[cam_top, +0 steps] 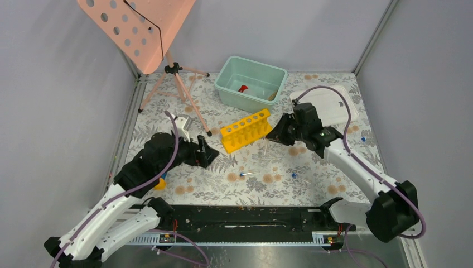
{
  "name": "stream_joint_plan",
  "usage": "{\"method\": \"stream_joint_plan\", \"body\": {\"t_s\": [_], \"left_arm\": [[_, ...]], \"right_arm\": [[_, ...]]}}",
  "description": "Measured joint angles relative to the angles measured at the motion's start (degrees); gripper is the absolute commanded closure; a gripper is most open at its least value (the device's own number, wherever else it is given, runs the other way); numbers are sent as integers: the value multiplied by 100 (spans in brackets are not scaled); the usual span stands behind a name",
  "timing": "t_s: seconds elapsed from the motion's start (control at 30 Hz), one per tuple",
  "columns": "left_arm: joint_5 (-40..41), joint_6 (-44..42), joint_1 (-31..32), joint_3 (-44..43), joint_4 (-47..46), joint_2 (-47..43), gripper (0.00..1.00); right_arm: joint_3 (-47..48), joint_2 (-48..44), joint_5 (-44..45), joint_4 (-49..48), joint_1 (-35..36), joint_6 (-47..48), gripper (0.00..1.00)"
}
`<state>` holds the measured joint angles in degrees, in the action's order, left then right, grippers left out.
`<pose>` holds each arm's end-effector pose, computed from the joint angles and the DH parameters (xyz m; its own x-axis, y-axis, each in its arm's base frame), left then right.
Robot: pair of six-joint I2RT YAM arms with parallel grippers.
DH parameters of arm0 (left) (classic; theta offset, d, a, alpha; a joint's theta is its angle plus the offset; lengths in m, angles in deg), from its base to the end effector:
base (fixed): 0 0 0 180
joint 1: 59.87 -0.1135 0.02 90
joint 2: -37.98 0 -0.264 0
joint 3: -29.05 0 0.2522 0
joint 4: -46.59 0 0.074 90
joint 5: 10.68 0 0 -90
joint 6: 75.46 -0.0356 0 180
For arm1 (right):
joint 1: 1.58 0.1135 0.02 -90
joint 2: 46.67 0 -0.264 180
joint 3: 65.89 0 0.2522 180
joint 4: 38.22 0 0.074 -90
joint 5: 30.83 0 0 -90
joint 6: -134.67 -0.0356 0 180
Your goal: Organize the chemistry lab equipment
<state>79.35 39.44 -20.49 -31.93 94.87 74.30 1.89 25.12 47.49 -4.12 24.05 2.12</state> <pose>0.1058 -0.0868 0.3312 -0.5479 -0.0950 -0.8311 0.4448 0.8084 -0.3856 0.2446 0.1253 0.2795 -0.7935 0.3538 -0.4952 -0.0416 0.7802 0.6241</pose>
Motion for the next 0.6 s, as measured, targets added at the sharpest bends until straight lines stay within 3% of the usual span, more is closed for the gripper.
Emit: {"method": "stream_joint_plan", "body": {"t_s": [0.23,0.6], "left_arm": [[-1152,546,13,-2,-927,942,22],[-1733,881,431,0,-2044,1919,30]], "right_arm": [[-463,-529,-310,-999,625,-1174,83],[-658,-531,-343,-1781,1226,-1934,83]]}}
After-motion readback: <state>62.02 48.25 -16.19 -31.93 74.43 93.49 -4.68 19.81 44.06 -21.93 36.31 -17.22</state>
